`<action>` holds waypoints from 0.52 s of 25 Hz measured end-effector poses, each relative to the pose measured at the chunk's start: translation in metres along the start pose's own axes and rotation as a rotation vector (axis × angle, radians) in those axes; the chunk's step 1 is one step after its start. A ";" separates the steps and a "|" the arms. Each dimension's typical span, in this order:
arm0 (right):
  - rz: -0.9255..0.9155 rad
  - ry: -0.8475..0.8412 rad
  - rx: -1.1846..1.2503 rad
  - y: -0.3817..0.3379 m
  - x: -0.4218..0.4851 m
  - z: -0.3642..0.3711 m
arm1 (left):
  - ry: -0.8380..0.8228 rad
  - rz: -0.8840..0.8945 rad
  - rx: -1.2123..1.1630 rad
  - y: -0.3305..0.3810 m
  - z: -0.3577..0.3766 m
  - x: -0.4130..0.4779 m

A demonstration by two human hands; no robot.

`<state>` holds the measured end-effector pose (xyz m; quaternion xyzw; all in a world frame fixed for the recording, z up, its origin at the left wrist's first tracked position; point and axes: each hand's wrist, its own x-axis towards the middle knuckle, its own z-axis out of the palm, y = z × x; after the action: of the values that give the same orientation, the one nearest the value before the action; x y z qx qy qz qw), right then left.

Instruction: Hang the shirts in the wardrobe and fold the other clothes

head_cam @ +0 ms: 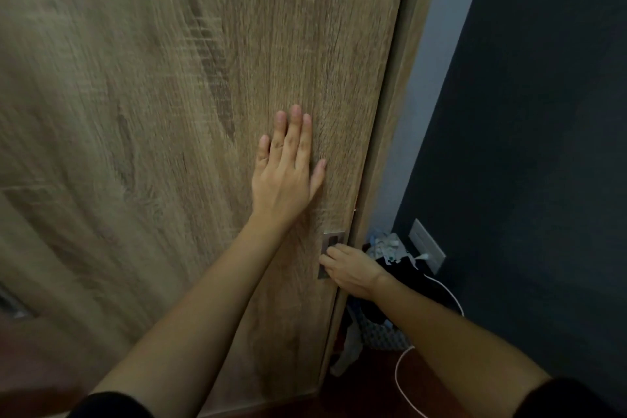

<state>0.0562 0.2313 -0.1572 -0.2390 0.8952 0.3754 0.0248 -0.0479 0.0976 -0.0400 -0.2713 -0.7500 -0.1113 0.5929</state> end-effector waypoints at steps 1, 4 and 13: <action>-0.021 -0.017 0.003 0.001 -0.001 0.001 | 0.001 0.004 -0.002 0.002 -0.001 0.001; 0.015 0.023 0.027 0.005 -0.003 0.003 | -0.010 0.004 0.000 0.009 -0.003 0.002; 0.249 0.130 0.294 -0.014 -0.004 -0.045 | -0.319 0.022 -0.153 -0.023 -0.061 -0.008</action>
<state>0.0721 0.1939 -0.1328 -0.1438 0.9627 0.2245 -0.0452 -0.0081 0.0464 -0.0275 -0.3379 -0.8210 -0.1172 0.4450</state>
